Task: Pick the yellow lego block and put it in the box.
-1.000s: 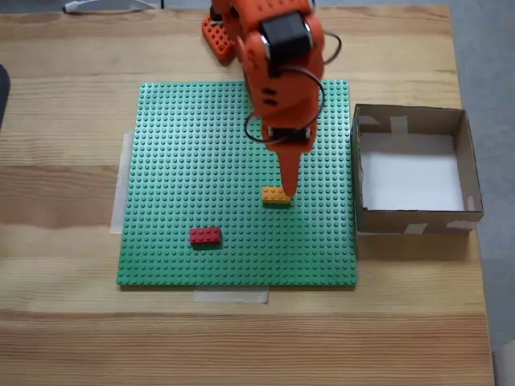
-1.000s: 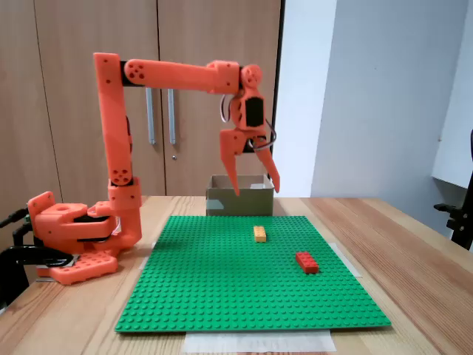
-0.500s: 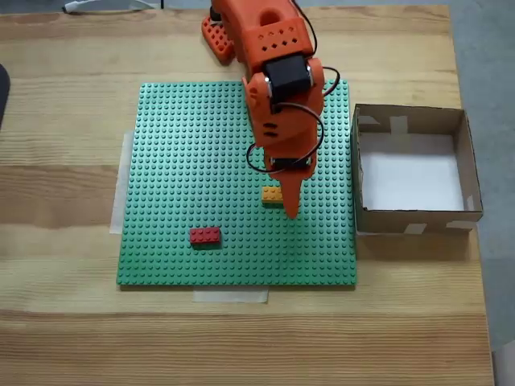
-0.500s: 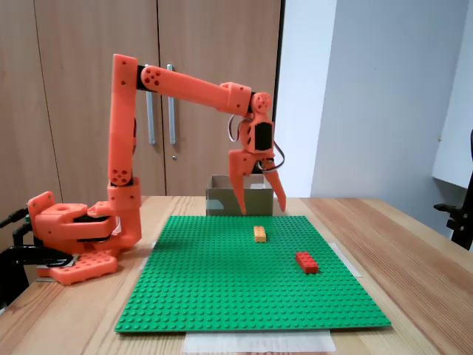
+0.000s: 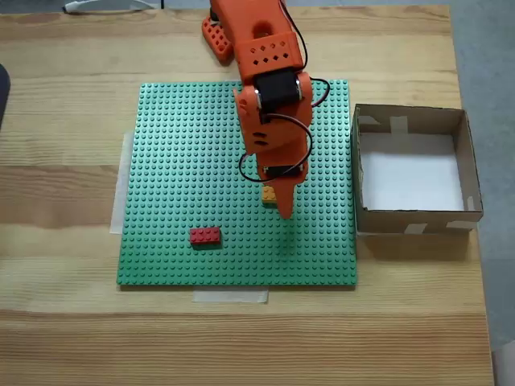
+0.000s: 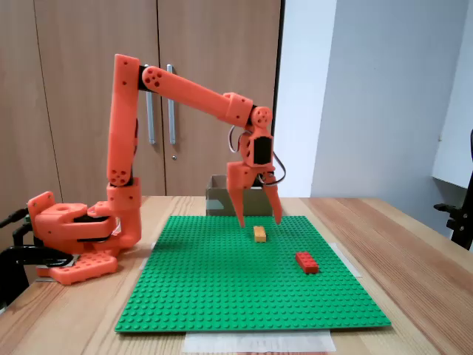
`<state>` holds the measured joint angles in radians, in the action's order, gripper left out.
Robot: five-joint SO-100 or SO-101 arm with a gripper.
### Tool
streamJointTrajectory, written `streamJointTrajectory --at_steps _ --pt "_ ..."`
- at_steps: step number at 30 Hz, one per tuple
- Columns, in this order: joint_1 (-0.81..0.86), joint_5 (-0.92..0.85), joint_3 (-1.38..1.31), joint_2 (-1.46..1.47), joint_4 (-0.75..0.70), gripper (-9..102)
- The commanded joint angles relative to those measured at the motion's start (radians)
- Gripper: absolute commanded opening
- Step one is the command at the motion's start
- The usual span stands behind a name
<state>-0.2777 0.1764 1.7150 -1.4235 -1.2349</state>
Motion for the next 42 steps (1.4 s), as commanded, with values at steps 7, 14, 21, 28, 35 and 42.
streamJointTrajectory --at_steps 7,14,21,28,35,42 --pt "0.029 -0.061 0.02 -0.006 0.061 34" --pt "0.035 -0.091 0.028 -0.006 0.097 33" --pt "0.038 -0.115 0.043 -0.006 0.109 32" --pt "0.049 -0.117 0.051 -0.008 0.106 25" --pt "0.064 -0.132 0.067 -0.017 0.132 19" --pt "0.069 -0.147 0.069 -0.023 0.138 16"
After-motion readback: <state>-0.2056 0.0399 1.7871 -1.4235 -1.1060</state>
